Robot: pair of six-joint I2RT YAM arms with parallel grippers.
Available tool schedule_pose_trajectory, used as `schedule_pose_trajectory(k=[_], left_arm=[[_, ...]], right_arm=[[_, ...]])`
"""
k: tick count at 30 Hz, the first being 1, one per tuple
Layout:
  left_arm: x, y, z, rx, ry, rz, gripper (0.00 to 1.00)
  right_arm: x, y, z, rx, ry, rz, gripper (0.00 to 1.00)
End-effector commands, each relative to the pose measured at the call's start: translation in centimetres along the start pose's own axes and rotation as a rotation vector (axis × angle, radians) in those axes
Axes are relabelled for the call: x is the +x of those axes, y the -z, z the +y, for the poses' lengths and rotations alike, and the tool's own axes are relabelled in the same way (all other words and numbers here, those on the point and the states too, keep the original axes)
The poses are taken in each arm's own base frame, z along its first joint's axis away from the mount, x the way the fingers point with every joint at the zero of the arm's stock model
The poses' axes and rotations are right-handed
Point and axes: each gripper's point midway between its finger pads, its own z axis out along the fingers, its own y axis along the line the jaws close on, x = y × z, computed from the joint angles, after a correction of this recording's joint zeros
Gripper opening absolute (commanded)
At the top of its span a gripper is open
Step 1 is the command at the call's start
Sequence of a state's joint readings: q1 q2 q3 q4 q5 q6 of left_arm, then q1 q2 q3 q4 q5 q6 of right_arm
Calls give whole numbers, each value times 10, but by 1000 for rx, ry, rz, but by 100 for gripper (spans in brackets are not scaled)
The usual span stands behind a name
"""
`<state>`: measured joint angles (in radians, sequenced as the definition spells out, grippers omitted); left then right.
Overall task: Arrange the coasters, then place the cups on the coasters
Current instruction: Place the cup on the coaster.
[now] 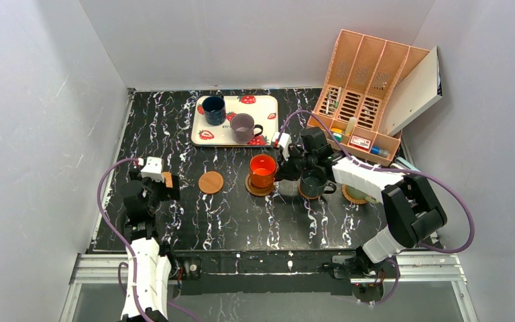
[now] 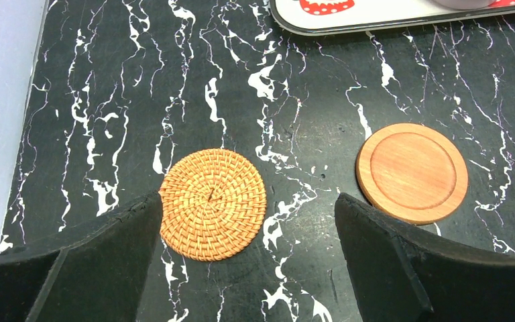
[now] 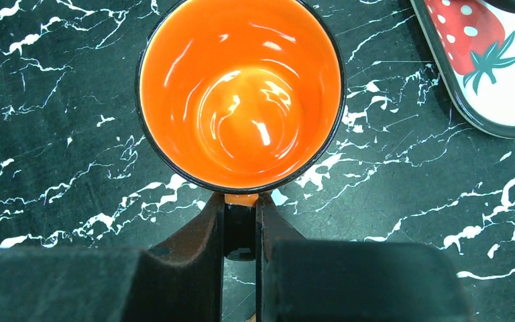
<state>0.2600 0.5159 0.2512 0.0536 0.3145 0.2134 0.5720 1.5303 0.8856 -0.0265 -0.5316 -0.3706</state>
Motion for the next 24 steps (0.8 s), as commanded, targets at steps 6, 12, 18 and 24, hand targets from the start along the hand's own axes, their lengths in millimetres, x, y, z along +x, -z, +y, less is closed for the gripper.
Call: schedule_pose_trajectory(k=[6,12,18,24], left_arm=[[2,-1,0,3,-10,-6,98],[3,-1,0,4,-9,-2,98],[3,-1,-1,7,-11,-3,98],[3,-2,0,5,-10,-2,98]], right_arm=[[-44,8,2,-7,115,-148,1],[-43,7,3,-12,117,-148,1],[-42,7,4,-18,125,-154,1],[-40,5,4,-20,128,-153,1]])
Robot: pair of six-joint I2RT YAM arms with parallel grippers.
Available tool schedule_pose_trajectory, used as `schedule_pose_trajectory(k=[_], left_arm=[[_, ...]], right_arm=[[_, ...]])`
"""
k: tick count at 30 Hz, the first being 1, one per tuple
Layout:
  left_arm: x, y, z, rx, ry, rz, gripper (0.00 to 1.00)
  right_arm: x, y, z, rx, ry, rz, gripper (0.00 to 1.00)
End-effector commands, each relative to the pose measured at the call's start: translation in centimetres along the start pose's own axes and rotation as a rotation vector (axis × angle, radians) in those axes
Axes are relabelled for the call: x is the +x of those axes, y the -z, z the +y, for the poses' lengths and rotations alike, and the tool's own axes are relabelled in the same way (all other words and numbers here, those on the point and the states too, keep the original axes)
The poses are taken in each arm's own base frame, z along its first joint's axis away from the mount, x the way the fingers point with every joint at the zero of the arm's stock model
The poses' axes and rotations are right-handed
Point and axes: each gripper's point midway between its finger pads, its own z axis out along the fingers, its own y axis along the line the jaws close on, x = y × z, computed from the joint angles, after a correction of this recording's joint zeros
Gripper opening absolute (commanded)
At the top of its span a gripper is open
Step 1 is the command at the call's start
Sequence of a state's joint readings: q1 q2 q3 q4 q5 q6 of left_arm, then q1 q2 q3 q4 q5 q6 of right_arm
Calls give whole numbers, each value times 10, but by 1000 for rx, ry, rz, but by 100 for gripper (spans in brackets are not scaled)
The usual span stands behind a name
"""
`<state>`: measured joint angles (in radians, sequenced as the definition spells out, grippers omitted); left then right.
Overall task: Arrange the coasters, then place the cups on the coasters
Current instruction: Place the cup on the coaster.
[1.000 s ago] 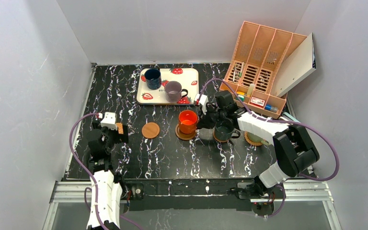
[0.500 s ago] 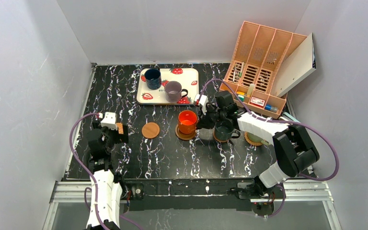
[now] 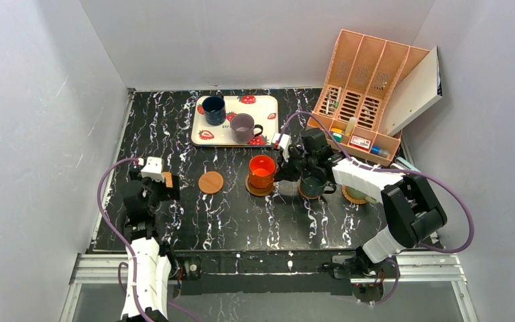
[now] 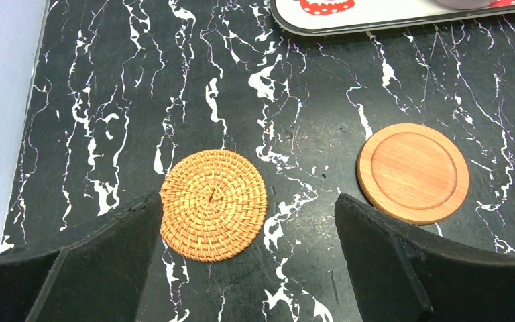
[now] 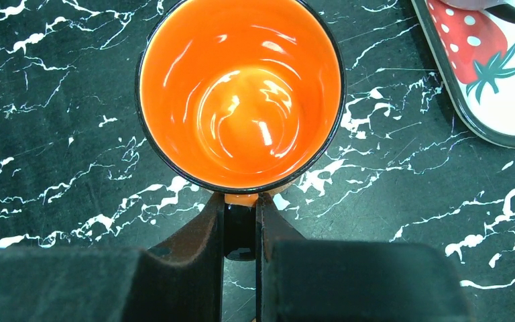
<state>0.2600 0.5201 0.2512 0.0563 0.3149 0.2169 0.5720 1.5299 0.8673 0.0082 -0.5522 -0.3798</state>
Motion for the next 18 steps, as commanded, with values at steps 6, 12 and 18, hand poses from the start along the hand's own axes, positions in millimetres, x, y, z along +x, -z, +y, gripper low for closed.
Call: schedule_pose_trajectory(k=[6,12,18], left_arm=[[3,-1,-1,8,-9,-4,98],[3,-1,-1,5,-9,-2,98],[3,-2,-1,7,-8,1,98]], right_arm=[[-37,5,2,-10,112,-128,1],[-32,2,0,-9,108,-115,1],[-29,-1,0,-11,106,-106,1]])
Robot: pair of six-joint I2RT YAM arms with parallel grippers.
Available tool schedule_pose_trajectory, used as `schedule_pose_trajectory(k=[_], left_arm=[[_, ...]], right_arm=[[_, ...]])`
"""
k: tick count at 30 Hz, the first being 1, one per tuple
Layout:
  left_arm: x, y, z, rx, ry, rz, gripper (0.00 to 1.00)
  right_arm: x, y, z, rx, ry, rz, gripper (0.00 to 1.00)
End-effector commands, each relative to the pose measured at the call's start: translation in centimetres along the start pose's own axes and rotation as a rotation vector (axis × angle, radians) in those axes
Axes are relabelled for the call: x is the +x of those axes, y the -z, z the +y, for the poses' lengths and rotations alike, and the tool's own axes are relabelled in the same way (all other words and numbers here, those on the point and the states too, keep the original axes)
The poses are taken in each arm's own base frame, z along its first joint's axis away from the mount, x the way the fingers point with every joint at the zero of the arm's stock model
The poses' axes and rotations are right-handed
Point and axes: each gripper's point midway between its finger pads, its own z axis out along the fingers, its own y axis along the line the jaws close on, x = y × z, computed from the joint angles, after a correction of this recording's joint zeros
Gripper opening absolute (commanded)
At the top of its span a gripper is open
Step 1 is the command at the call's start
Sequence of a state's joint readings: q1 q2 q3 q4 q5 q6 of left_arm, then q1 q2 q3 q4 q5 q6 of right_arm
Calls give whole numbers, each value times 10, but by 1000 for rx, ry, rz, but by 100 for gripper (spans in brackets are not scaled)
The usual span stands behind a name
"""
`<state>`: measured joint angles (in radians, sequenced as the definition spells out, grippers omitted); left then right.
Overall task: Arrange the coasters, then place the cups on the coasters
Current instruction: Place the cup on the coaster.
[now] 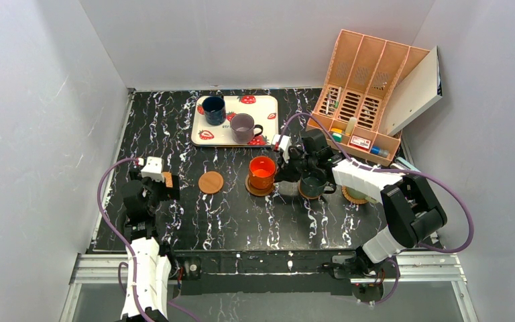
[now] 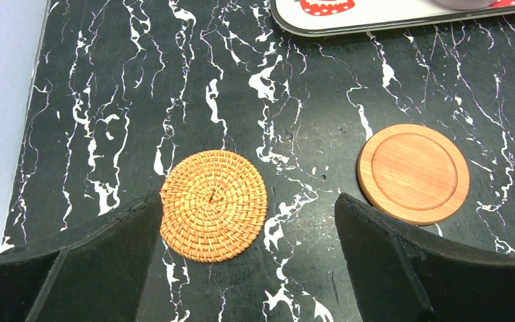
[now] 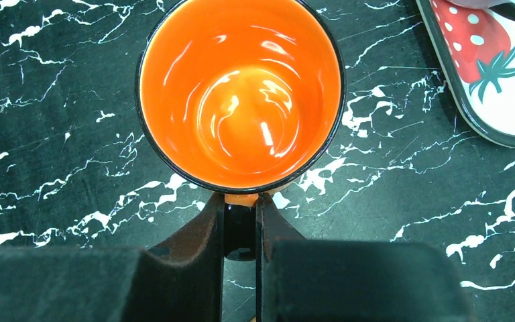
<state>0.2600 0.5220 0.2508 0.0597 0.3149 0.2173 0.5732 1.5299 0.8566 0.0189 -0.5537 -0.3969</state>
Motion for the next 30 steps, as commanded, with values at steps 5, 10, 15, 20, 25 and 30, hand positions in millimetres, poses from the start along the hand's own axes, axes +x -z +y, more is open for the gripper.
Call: schedule_pose_trajectory(k=[5,10,15,20,25,30], left_arm=[[3,-1,-1,7,-8,-1,98],[4,-1,-1,9,-8,-1,98],[3,-1,-1,7,-10,-2,98],[3,-1,-1,8,-11,-5,98],[3,-1,-1,6,-10,-4,98],[3,0,-1,8,-13,-5,98]], right_arm=[[-28,-5,1,-16,87,-99,1],[-27,-7,1,-18,82,-92,1],[-24,-10,1,-18,84,-83,1],[-24,-9,1,-13,88,-81,1],[-21,-11,-2,-6,86,-69,1],[-18,-13,-3,-8,83,-57,1]])
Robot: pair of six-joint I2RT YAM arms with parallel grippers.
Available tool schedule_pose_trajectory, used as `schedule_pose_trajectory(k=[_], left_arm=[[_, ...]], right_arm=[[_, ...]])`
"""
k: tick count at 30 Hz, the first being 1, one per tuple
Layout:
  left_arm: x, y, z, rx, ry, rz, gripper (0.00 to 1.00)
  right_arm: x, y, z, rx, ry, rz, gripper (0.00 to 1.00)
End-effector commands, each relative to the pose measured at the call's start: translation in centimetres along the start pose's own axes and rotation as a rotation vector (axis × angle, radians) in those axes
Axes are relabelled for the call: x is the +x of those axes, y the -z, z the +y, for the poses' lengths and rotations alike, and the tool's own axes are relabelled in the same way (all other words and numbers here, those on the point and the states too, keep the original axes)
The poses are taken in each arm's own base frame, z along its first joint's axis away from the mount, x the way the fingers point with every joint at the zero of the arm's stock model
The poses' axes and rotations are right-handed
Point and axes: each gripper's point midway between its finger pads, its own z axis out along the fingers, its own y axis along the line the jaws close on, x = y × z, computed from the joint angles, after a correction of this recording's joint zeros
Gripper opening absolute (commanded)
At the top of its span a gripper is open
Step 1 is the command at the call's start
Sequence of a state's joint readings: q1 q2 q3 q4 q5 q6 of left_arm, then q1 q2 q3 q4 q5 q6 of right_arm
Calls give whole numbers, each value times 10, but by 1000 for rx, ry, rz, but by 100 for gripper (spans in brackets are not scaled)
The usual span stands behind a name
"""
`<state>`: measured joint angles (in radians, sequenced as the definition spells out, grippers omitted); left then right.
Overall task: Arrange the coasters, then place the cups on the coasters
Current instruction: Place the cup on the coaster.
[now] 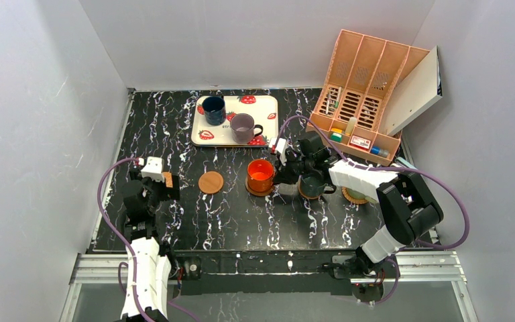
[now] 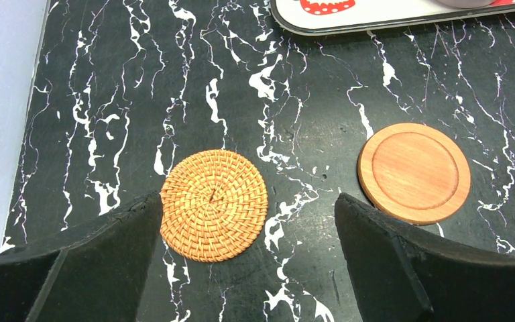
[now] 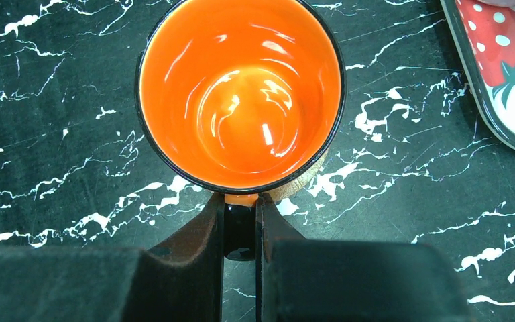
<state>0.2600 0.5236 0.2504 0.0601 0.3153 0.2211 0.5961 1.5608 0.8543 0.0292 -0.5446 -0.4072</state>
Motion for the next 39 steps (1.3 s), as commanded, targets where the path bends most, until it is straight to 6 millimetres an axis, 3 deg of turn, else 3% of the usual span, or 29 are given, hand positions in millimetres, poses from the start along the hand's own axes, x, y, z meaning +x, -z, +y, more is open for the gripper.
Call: schedule_pose_trajectory(k=[1,5,14,23,26,27,28,39], left_arm=[[2,0,-1,7,-9,-7,98],[3,0,-1,5,-10,-8,98],[2,0,-1,4,-9,-9,98],[2,0,-1,5,-11,-11,98],[2,0,-1,4,-11,-12,98],[2,0,-1,2,-10,-12,98],[2,1,-1,2,-12,-13,98],[2,0,0,2,-12,-11,98]], right_arm=[[-26,-2,-8,11,75,-80,1],[-28,-1,-8,10,78,-80,3],[-30,1,-6,1,85,-82,29],[-34,4,-2,-14,95,-93,46],[-40,7,0,-28,98,-101,61],[-45,9,2,-33,99,-106,83],[-51,13,3,-31,104,-119,97],[-118,85,9,118,243,-303,99]])
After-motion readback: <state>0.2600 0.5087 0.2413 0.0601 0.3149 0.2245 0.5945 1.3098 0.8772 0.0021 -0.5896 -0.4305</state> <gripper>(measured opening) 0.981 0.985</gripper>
